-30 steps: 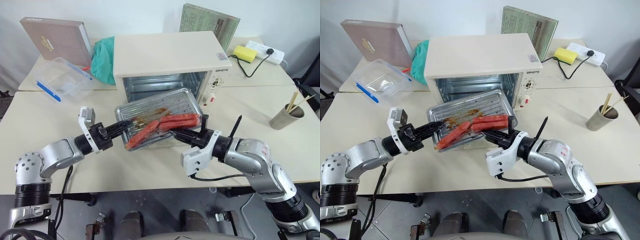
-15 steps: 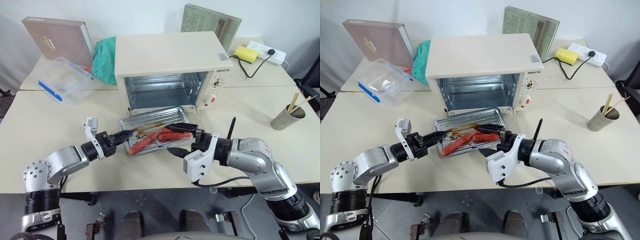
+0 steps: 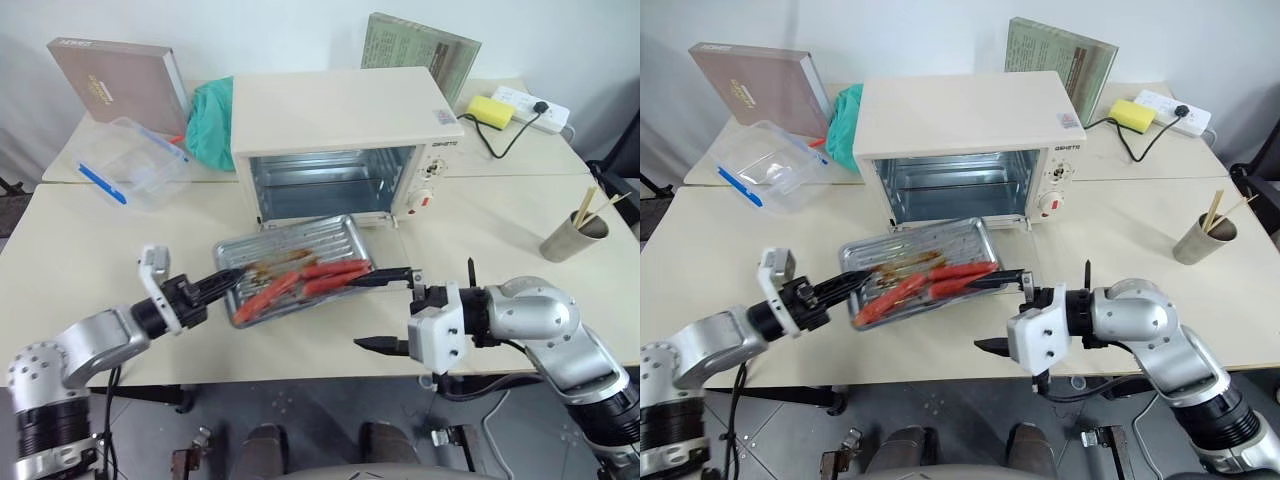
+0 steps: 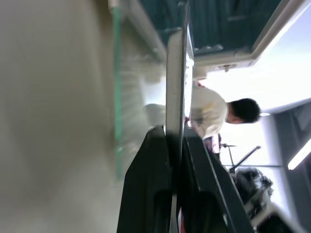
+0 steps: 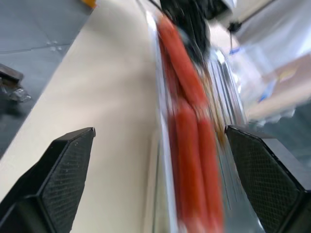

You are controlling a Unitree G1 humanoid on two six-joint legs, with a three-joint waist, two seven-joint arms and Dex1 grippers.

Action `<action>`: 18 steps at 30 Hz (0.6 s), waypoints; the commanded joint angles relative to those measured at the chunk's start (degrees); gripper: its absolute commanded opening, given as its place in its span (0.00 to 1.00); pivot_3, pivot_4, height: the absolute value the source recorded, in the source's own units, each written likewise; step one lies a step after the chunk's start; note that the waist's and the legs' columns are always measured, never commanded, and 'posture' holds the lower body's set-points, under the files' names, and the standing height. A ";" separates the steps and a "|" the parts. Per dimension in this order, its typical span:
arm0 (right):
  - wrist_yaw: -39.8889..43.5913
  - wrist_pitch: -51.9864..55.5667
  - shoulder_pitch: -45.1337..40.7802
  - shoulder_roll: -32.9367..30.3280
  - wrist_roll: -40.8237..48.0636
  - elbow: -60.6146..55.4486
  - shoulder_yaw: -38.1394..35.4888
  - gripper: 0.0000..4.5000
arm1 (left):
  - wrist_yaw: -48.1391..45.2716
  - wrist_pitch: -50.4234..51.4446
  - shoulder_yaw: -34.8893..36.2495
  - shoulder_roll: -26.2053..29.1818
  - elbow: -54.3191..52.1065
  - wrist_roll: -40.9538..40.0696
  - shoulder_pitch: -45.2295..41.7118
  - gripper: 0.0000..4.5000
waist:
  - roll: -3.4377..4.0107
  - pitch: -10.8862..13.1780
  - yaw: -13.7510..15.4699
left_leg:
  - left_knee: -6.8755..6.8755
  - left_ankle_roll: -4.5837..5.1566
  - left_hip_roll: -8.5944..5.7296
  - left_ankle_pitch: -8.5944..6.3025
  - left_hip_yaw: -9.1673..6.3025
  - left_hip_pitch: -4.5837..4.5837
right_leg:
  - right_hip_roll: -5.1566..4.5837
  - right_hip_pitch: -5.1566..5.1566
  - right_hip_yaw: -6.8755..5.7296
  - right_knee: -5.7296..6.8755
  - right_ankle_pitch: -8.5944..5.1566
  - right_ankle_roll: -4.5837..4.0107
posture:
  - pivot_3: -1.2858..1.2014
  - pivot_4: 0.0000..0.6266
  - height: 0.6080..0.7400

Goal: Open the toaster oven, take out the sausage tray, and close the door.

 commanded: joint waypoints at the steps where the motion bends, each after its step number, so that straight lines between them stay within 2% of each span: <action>1: 0.86 7.14 -3.94 -0.47 4.59 2.32 -2.86 0.99 | -7.22 1.54 5.56 4.50 -1.00 -0.93 4.39 0.00 | 0.00 0.01 0.17 | 0.00 -0.01 0.00 -0.01 0.00 0.00 | 0.00 -0.01 0.02 0.01 0.00 0.00 | 0.52 0.24 1.00; 3: 1.59 14.38 -5.16 -1.56 7.29 4.00 -3.96 0.99 | -10.31 1.69 9.06 6.29 -0.85 -0.93 7.84 0.00 | 0.00 0.01 0.28 | 0.02 0.00 0.00 -0.03 0.01 -0.01 | 0.00 -0.01 0.02 -0.01 0.00 0.00 | 0.52 0.24 1.00; 5: 3.24 16.36 -6.58 -2.65 7.34 7.15 -4.49 0.99 | -13.41 1.62 12.38 6.75 -1.11 -0.93 10.67 0.00 | 0.00 0.01 0.52 | 0.04 0.02 0.00 -0.08 0.00 -0.04 | 0.00 -0.01 0.02 -0.04 0.00 0.00 | 0.52 0.24 1.00; 8: 3.25 16.85 -10.45 -2.05 7.07 15.05 -6.10 0.86 | -18.06 1.02 16.39 6.11 -4.64 -0.93 16.97 0.00 | -0.01 0.01 0.29 | 0.08 0.07 0.01 -0.16 0.07 -0.06 | 0.00 0.01 0.02 -0.17 0.00 0.00 | 0.52 0.24 1.00; 14: 7.24 14.82 -14.08 -1.48 6.19 25.32 -6.10 0.42 | -19.43 -2.95 19.92 3.27 -9.26 -0.93 25.48 0.00 | -0.01 0.01 0.26 | 0.00 0.07 0.04 -0.19 0.17 -0.07 | 0.00 0.00 0.05 -0.36 -0.01 -0.01 | 0.52 0.24 1.00; 18: 9.43 11.46 -14.81 -0.47 3.86 35.22 -4.78 0.13 | -20.38 -6.21 26.06 -1.12 -12.17 -0.93 31.58 0.00 | -0.02 0.01 0.15 | 0.06 0.11 0.05 -0.26 0.28 -0.07 | 0.00 0.01 0.09 -0.42 0.00 -0.01 | 0.52 0.24 1.00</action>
